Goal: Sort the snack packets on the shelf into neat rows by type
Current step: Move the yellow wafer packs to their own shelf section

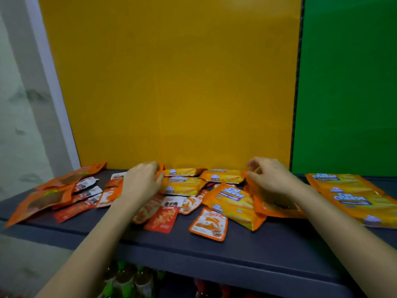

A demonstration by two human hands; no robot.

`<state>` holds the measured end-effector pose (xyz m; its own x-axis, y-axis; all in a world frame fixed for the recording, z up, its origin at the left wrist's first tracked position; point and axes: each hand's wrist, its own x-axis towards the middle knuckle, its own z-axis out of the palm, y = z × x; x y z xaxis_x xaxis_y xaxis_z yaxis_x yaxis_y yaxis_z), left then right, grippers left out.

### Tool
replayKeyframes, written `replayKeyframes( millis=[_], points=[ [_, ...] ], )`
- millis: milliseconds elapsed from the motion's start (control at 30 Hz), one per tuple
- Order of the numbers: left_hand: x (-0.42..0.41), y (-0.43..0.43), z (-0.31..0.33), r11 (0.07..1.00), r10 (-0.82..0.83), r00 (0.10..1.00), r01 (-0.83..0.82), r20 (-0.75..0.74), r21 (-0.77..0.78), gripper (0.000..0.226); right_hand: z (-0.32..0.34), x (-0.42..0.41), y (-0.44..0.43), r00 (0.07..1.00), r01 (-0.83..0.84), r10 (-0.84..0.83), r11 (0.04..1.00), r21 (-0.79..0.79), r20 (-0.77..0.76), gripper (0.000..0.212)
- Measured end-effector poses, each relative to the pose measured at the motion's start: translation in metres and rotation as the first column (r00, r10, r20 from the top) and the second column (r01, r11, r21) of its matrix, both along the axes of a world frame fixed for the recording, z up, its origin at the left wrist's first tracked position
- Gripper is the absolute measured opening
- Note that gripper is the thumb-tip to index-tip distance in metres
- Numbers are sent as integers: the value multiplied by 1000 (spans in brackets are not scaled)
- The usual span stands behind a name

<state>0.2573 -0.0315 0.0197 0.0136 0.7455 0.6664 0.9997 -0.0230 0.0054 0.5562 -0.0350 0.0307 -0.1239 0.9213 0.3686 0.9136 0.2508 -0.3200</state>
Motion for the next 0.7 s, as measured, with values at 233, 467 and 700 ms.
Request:
replayKeyframes(
  millis=[233, 467, 700],
  points=[
    [-22, 72, 4, 969, -140, 983, 160, 116, -190, 33, 5, -39, 40, 993, 117, -114, 985, -126, 28, 34],
    [-19, 124, -9, 878, -181, 963, 249, 198, -409, 48, -8, -47, 68, 956, 279, -239, 922, -267, 173, 47],
    [-24, 158, -8, 757, -24, 956, 209, 294, -620, 73, -7, -57, 92, 914, 400, -333, 840, -367, 234, 71]
  ],
)
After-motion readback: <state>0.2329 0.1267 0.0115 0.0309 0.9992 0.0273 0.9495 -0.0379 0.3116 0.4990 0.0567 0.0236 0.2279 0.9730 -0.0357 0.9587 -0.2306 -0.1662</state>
